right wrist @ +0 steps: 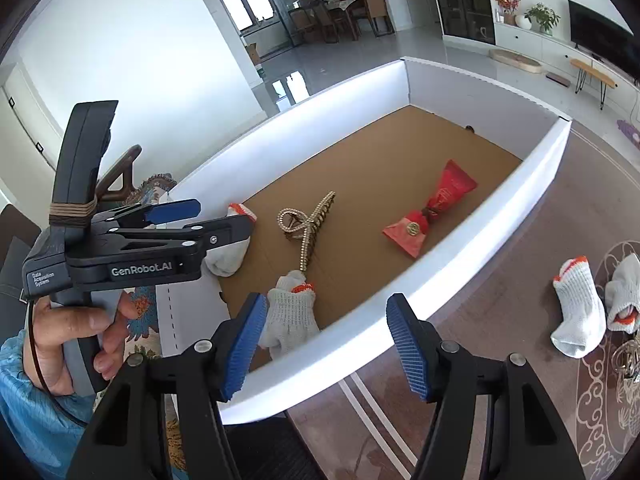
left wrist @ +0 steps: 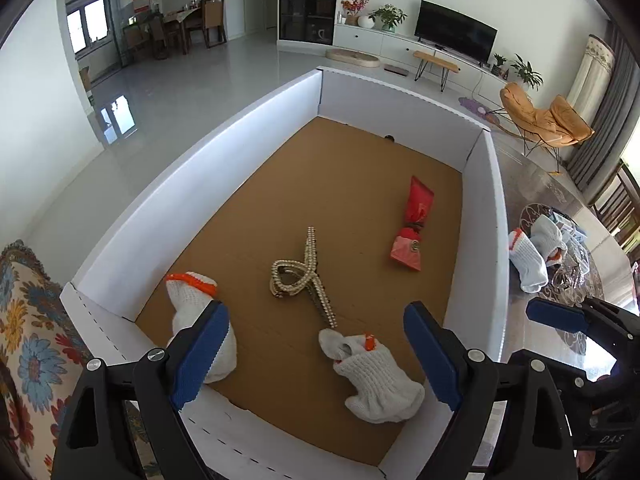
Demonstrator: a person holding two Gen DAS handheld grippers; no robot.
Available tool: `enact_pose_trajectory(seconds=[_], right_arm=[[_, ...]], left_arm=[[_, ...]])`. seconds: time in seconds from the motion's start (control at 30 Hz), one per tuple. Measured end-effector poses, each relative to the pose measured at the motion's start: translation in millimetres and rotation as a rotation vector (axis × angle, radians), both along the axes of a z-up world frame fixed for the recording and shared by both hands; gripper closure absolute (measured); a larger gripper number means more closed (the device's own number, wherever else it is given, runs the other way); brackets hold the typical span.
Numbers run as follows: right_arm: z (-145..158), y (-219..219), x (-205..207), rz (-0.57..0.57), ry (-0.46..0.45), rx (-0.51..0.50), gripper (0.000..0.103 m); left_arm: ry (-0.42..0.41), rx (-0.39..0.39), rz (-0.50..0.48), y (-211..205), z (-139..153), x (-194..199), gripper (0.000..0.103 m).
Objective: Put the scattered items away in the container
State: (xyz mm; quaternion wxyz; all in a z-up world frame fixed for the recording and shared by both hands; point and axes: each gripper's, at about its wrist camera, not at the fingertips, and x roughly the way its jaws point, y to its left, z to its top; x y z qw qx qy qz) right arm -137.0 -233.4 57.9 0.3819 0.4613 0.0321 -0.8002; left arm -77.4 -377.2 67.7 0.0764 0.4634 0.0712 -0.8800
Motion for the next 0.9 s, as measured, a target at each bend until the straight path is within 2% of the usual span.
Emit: enact_pose_trajectory(seconds=[0.13, 0.23, 0.3, 0.4, 0.47, 0.57, 0.67, 0.73, 0.9], right_arm=[[-9, 85, 13, -0.125, 0.069, 0.018, 0.039], [-30, 165, 28, -0.244, 0.109, 0.094, 0.039], [-48, 219, 38, -0.330, 0.128, 0.177, 0.039], [-73, 304, 56, -0.475, 0.114, 0.280, 0.039], [-82, 357, 67, -0.580, 0.089, 0.306, 0.039], [-91, 416, 81, -0.717, 0.060, 0.286, 0.039], [-92, 453, 88, -0.816, 0.057, 0.279, 0.039], [-93, 466, 89, -0.850, 0.060, 0.276, 0.039], [-98, 473, 78, -0.874, 0.107, 0.312, 0.039]], left_arm=[[0.051, 0.012, -0.134, 75, 15, 11, 0.013], [0.059, 0.048, -0.251, 142, 8, 18, 0.010], [0.040, 0.069, -0.330, 191, -10, 20, 0.006], [-0.039, 0.067, -0.429, 264, -51, 15, 0.006], [-0.065, 0.054, -0.478, 306, -75, 10, 0.006], [-0.061, 0.015, -0.516, 354, -98, 4, 0.006], [-0.080, -0.016, -0.504, 384, -116, -10, 0.004], [-0.052, -0.067, -0.485, 399, -119, -17, 0.001], [0.006, -0.059, -0.450, 416, -121, -42, 0.000]])
